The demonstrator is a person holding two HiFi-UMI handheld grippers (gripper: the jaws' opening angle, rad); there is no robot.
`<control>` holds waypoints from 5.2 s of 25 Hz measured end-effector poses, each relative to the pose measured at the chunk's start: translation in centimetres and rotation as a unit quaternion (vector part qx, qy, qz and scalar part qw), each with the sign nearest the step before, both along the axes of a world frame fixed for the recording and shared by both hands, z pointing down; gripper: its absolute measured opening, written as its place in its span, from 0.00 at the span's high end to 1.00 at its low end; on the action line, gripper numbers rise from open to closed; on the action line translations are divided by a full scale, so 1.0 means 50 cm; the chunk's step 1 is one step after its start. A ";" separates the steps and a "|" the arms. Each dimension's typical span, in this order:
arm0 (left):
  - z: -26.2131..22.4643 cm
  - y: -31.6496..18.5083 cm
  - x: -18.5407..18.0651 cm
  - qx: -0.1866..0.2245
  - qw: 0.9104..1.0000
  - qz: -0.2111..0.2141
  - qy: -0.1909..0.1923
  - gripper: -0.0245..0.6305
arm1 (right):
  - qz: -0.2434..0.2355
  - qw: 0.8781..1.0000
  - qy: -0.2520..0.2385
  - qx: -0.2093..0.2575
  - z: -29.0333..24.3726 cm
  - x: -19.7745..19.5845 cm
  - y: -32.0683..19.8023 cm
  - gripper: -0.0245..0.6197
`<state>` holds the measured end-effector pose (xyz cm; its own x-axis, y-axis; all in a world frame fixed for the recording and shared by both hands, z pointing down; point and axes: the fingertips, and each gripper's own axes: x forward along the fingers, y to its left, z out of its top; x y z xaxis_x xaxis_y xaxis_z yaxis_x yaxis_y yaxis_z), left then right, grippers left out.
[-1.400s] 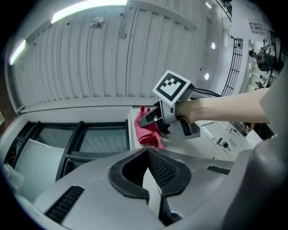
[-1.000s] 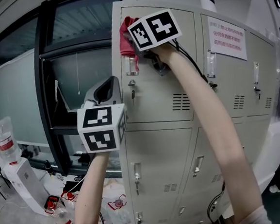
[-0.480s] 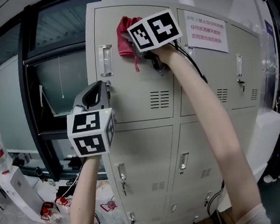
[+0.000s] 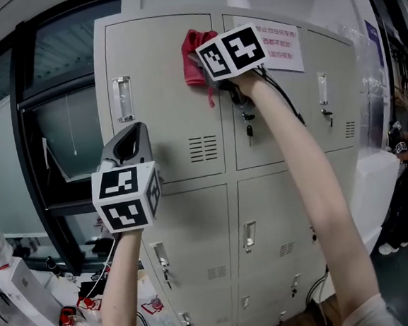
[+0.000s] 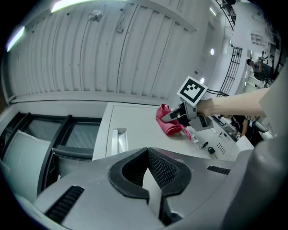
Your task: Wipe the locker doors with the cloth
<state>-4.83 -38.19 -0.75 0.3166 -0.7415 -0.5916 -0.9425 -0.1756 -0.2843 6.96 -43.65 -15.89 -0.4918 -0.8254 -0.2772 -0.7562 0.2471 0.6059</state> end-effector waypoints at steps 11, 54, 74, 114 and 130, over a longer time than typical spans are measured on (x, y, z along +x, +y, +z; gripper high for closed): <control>-0.002 0.010 0.070 0.001 1.000 0.015 -0.017 0.94 | 0.061 0.998 -0.013 0.009 0.002 0.131 -0.004 0.92; 0.043 0.076 -0.224 -0.007 0.999 -0.047 0.008 0.94 | -0.106 0.992 0.049 -0.037 0.145 -0.403 0.019 0.92; 0.049 0.060 -0.163 -0.013 1.000 -0.026 0.003 0.94 | -0.077 0.996 0.048 -0.026 0.140 -0.296 0.013 0.92; 0.057 0.042 0.038 -0.019 1.000 0.008 -0.009 0.94 | 0.056 0.998 0.003 -0.021 0.131 0.141 -0.013 0.92; 0.086 0.068 -0.137 -0.026 0.999 -0.036 0.021 0.94 | -0.103 0.994 0.037 0.000 0.159 -0.154 0.125 0.92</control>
<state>-11.66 -34.79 3.54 0.2367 -0.7916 -0.5634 -0.9643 -0.1204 -0.2359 -0.72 -37.40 -7.94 -0.6690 -0.7053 -0.2345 -0.6434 0.3917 0.6577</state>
